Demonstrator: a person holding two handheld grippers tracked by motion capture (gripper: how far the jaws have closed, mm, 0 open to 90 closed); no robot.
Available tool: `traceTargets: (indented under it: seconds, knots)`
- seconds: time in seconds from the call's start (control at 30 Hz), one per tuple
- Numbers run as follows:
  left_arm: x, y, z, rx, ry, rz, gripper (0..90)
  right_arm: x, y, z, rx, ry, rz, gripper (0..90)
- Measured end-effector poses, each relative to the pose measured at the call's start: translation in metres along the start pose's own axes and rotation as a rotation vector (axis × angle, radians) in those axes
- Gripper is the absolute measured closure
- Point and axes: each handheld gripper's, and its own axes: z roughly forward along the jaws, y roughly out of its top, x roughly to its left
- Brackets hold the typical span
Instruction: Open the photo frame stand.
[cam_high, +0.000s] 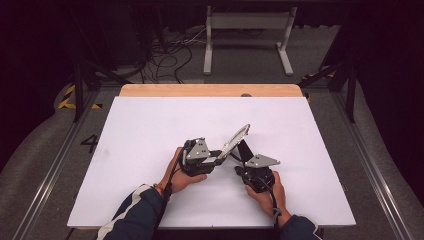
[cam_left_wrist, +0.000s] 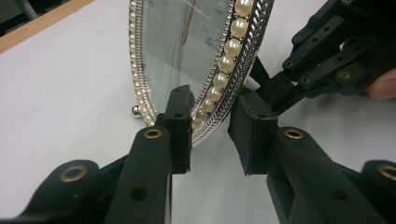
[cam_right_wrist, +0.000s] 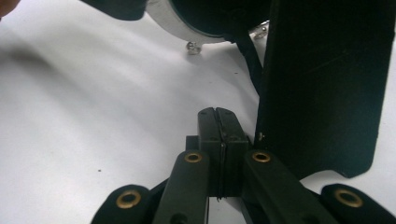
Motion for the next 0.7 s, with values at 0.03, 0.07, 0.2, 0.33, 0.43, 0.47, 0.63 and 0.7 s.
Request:
traceTargets:
  seconds: [0.03, 0.07, 0.2, 0.33, 0.43, 0.47, 0.63, 0.7]
  knots:
    - [0.000, 0.000, 0.000, 0.001, -0.004, 0.002, 70.3, -0.001, 0.000, 0.000, -0.002, -0.002, 0.003, 90.0]
    - [-0.001, 0.000, 0.001, -0.002, -0.006, 0.002, 71.5, -0.002, 0.000, 0.000, -0.004, -0.003, 0.004, 90.0]
    - [-0.001, 0.000, 0.002, -0.002, -0.013, 0.002, 72.0, -0.005, 0.000, 0.000, -0.003, -0.009, 0.009, 90.0]
    - [-0.001, 0.000, 0.002, 0.005, -0.017, 0.006, 72.1, -0.008, 0.000, -0.001, -0.003, -0.013, 0.011, 90.0]
    - [-0.001, 0.000, 0.003, 0.001, -0.022, 0.001, 72.1, -0.009, 0.000, -0.001, -0.004, -0.015, 0.013, 90.0]
    - [-0.001, 0.000, 0.002, 0.001, -0.022, 0.001, 72.1, -0.009, 0.000, -0.001, -0.002, -0.017, 0.013, 90.0]
    - [-0.001, 0.000, 0.002, 0.002, -0.027, 0.004, 72.6, -0.012, 0.000, -0.001, -0.002, -0.019, 0.016, 90.0]
    - [-0.002, 0.000, 0.003, 0.004, -0.028, 0.001, 72.7, -0.013, 0.000, -0.001, -0.002, -0.023, 0.019, 90.0]
